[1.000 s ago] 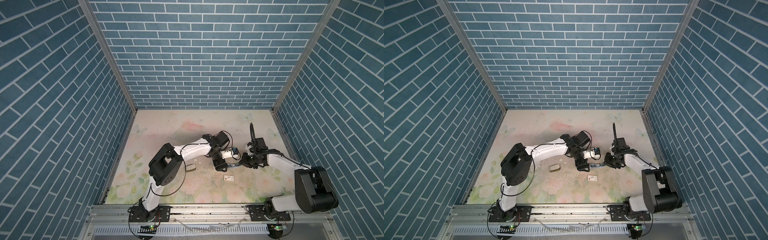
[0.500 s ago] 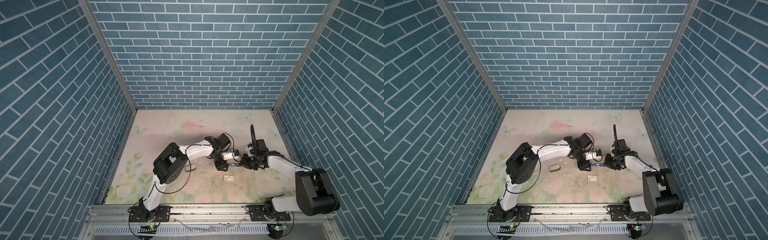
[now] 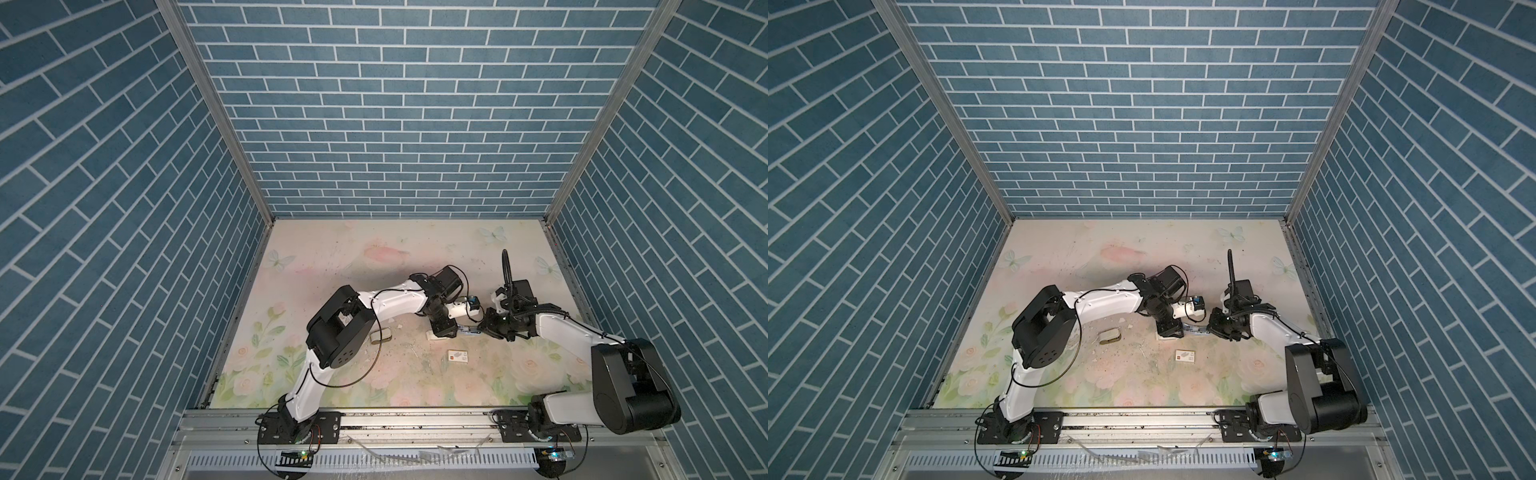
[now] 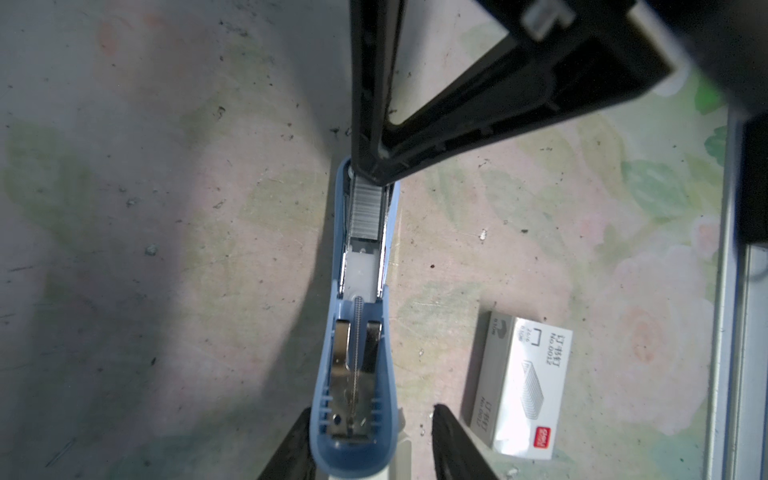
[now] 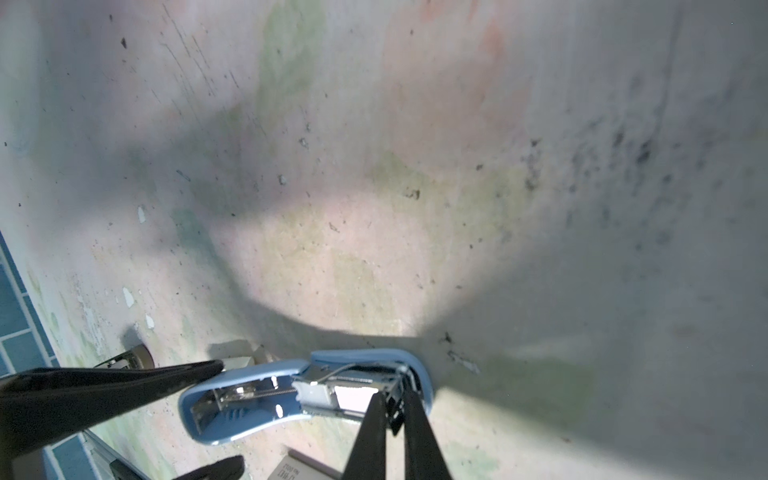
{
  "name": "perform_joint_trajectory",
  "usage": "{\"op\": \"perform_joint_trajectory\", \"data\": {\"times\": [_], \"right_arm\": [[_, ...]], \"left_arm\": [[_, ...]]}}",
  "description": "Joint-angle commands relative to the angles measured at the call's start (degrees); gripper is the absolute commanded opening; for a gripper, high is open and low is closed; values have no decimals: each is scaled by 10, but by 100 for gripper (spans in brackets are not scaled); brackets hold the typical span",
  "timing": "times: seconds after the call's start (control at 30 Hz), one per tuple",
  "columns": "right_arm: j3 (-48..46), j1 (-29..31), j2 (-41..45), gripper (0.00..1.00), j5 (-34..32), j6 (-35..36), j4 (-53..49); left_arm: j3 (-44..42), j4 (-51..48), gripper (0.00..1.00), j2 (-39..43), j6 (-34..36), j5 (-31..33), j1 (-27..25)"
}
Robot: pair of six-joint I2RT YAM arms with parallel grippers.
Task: Load the staples into the stapler
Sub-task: 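Carry the light-blue stapler toward the left gripper while the left gripper approaches it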
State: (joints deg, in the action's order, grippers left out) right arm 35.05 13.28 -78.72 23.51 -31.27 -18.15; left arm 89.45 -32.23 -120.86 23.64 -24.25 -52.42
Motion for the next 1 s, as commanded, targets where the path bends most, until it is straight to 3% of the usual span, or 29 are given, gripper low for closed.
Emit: {"op": "perform_joint_trajectory", "data": {"times": [0.0, 0.23, 0.43, 0.5, 0.97], "right_arm": [[-5, 0, -9, 11, 18, -17, 19], [9, 3, -33, 11, 26, -25, 38], [25, 17, -53, 10, 21, -30, 46], [33, 24, -62, 10, 18, -31, 46], [124, 77, -152, 9, 0, -28, 41]], "left_arm": [[-4, -2, 46, 6, 8, 8, -3], [-25, 10, 48, 30, 0, 28, 6], [-48, 14, 69, 65, 0, 32, 24], [-56, 17, 71, 81, 0, 31, 31], [-107, -15, 73, 162, 40, 4, 109]]}}
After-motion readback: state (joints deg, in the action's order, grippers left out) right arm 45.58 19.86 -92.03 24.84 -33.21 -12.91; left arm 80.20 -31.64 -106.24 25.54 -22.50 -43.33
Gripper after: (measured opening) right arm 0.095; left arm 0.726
